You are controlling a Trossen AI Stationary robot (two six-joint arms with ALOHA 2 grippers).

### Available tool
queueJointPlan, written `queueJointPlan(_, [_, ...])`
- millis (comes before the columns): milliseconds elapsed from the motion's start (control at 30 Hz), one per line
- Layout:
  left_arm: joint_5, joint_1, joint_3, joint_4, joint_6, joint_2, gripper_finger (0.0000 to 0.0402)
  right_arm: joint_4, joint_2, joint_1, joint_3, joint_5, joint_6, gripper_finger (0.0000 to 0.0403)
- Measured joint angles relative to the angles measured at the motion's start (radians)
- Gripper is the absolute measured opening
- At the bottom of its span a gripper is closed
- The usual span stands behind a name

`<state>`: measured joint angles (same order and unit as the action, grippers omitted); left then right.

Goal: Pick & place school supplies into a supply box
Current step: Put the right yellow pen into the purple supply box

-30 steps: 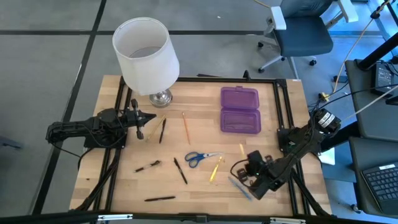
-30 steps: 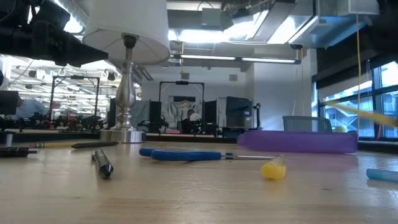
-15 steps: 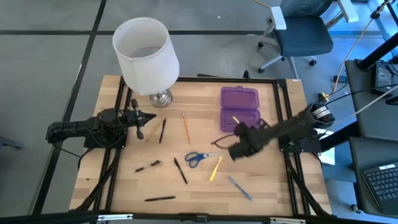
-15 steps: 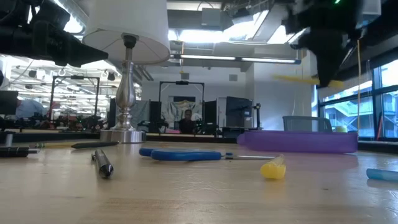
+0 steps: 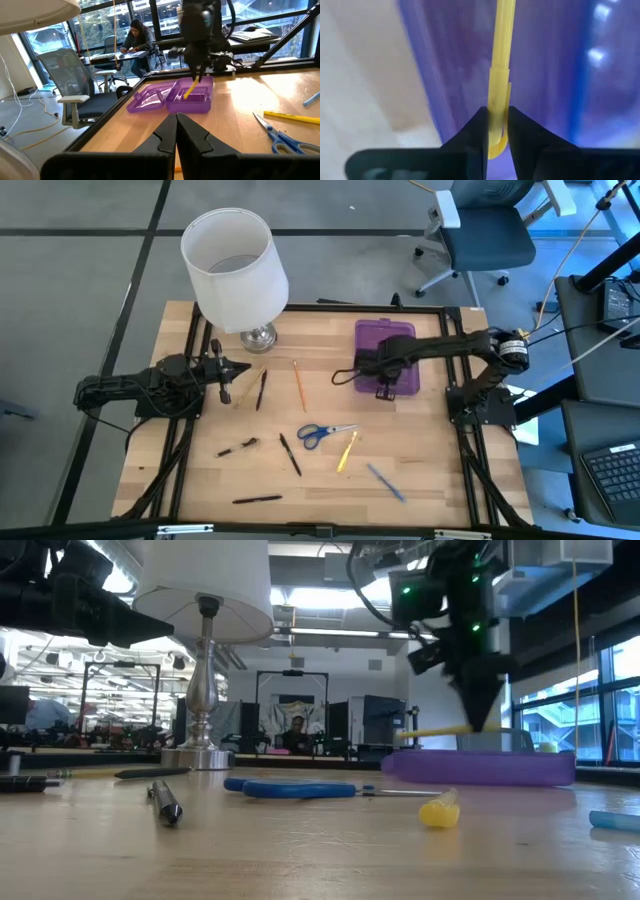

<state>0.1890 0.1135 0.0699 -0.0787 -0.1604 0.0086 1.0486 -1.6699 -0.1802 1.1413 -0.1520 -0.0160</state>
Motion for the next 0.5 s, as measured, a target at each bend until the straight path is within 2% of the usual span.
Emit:
queueJointPlan(67, [0.000, 0.000, 0.000, 0.000, 0.000, 0.000, 0.0004, -0.046, 0.000, -0.035, -0.018, 0.057, 0.028, 0.0061])
queueJointPlan(333, [0.000, 0.000, 0.000, 0.000, 0.000, 0.000, 0.0004, -0.046, 0.001, -0.097, -0.102, 0.021, 0.044, 0.0063])
queueJointPlan(500, [0.000, 0.000, 0.000, 0.000, 0.000, 0.000, 0.0004, -0.129, 0.002, -0.111, -0.182, 0.022, 0.051, 0.0063])
